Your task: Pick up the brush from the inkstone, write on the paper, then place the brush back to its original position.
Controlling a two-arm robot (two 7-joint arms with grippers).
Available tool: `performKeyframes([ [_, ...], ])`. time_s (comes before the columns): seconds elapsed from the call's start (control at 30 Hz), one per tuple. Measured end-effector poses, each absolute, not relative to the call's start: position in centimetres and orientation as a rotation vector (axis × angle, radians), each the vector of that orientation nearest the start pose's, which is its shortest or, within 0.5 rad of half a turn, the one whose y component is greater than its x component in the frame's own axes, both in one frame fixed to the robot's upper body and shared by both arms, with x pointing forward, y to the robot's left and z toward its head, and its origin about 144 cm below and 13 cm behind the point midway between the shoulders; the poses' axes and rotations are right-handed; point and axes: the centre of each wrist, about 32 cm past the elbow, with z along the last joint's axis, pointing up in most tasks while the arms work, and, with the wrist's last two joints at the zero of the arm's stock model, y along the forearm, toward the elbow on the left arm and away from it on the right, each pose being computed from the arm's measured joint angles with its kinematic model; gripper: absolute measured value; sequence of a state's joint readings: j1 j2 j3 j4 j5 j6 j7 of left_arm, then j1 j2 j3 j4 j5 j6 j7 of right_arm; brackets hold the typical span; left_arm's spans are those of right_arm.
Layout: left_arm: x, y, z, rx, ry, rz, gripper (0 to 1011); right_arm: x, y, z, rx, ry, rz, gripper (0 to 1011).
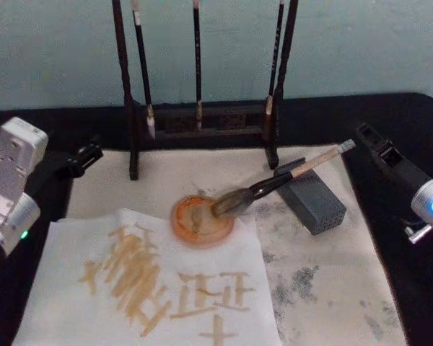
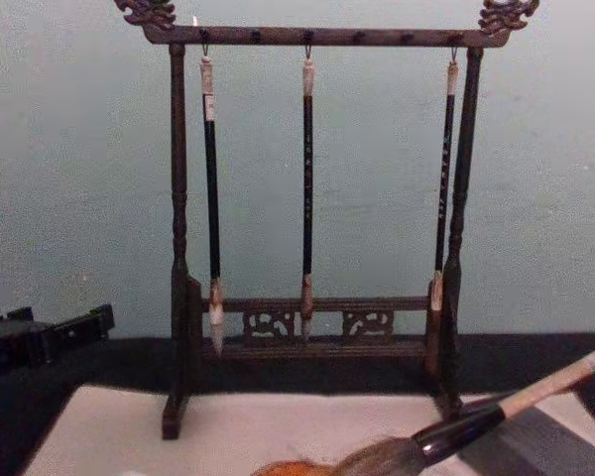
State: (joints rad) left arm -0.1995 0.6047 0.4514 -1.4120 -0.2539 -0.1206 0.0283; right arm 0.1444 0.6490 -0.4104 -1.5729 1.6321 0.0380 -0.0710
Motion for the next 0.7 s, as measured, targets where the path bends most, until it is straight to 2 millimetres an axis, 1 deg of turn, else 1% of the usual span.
performKeyframes([
  [0.03, 48.9, 31.0, 114.0, 0.304, -0.285, 1.248, 1002, 47.1, -30.2, 117.4, 0.444, 0.908, -1.245, 1008],
  [0.07, 48.9, 31.0, 114.0, 0.304, -0.285, 1.248, 1002, 47.1, -30.2, 117.4, 0.444, 0.908, -1.245, 1008],
  [0.23, 48.9, 31.0, 114.0, 0.304, -0.285, 1.248, 1002, 46.1, -29.6, 118.1, 0.352, 0.708, -1.278, 1008],
  [0.27, 48.9, 31.0, 114.0, 0.304, -0.285, 1.248, 1002, 45.8, -29.4, 118.1, 0.319, 0.627, -1.287, 1008],
  [0.33, 48.9, 31.0, 114.0, 0.304, -0.285, 1.248, 1002, 45.6, -29.1, 118.1, 0.288, 0.537, -1.295, 1008],
  [0.37, 48.9, 31.0, 114.0, 0.304, -0.285, 1.248, 1002, 45.5, -28.9, 118.0, 0.254, 0.457, -1.296, 1006],
  [0.4, 48.9, 31.0, 114.0, 0.304, -0.285, 1.248, 1002, 45.5, -28.9, 118.0, 0.254, 0.457, -1.296, 1008],
  [0.43, 48.9, 31.0, 114.0, 0.304, -0.285, 1.248, 1000, 45.5, -28.7, 118.0, 0.218, 0.372, -1.289, 1008],
  [0.57, 48.9, 31.0, 114.0, 0.304, -0.285, 1.248, 1002, 45.8, -28.3, 117.6, 0.116, 0.204, -1.242, 1008],
  [0.7, 48.9, 31.0, 114.0, 0.304, -0.285, 1.248, 1000, 45.9, -27.8, 117.3, 0.045, 0.103, -1.195, 1008],
])
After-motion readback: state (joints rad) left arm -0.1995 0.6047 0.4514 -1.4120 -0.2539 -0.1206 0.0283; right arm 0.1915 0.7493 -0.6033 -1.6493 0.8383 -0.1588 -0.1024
